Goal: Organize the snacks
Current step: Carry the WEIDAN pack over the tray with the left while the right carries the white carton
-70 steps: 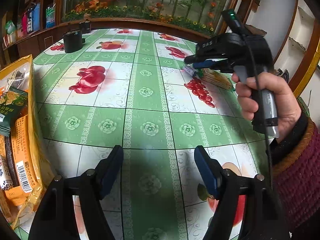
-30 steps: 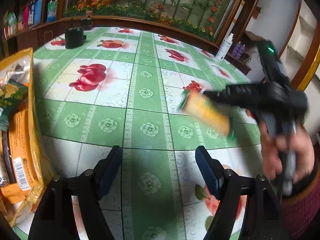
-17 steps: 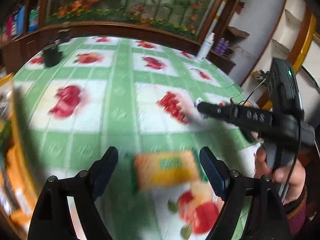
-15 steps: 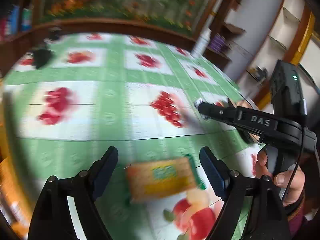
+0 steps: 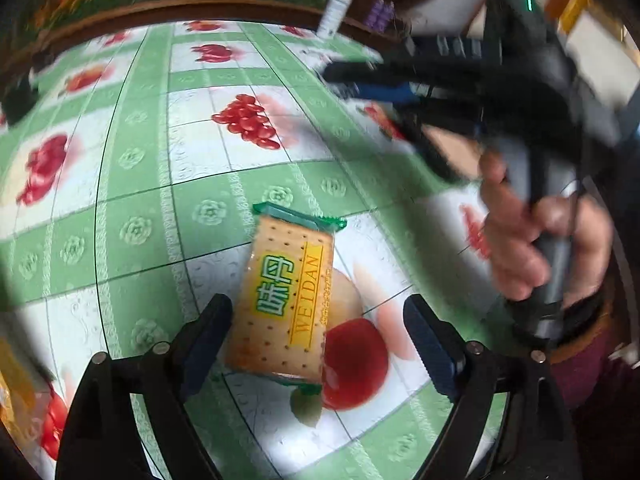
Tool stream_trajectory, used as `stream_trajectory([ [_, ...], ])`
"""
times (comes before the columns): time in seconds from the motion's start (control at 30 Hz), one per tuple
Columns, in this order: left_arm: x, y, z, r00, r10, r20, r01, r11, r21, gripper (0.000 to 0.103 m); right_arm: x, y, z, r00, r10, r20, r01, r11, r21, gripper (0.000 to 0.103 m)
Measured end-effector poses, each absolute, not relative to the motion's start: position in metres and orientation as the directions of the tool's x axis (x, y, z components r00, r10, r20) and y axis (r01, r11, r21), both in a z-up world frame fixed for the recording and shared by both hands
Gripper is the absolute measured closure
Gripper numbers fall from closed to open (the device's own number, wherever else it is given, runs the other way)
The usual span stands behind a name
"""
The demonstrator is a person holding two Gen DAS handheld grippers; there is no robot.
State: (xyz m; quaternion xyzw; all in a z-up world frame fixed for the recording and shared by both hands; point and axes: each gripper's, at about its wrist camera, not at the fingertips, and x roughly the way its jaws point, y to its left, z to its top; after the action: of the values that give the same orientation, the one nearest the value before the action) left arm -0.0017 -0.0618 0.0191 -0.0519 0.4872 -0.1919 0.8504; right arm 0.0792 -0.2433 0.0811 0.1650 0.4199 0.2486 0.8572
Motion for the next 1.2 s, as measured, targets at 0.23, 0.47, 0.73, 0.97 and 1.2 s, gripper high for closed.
stream_trajectory([
  [0.23,-0.007,-0.082,0.013,0.568,-0.151,-0.809,0.212,0.977,-0.034,0.054,0.076,-0.236,0.081,0.532,0.543,-0.65,-0.304,0.839,0.452,0.082],
  [0.47,-0.017,-0.053,0.016,0.604,-0.173,-0.778,0.129,0.985,-0.118,0.058,0.069,-0.223,0.082,0.533,0.537,-0.654,-0.346,0.844,0.411,0.082],
  [0.73,-0.042,-0.015,0.046,0.689,-0.118,-0.715,0.045,0.992,-0.119,0.058,0.052,-0.193,0.082,0.53,0.551,-0.645,-0.44,0.829,0.345,0.082],
  [0.97,-0.069,0.018,0.075,0.762,0.013,-0.647,-0.063,0.997,-0.054,0.058,0.037,-0.175,0.086,0.496,0.611,-0.617,-0.495,0.783,0.377,0.082],
  [1.2,-0.091,0.052,0.093,0.791,0.132,-0.598,-0.179,0.984,-0.02,0.058,0.011,-0.146,0.091,0.453,0.657,-0.603,-0.559,0.736,0.382,0.082],
])
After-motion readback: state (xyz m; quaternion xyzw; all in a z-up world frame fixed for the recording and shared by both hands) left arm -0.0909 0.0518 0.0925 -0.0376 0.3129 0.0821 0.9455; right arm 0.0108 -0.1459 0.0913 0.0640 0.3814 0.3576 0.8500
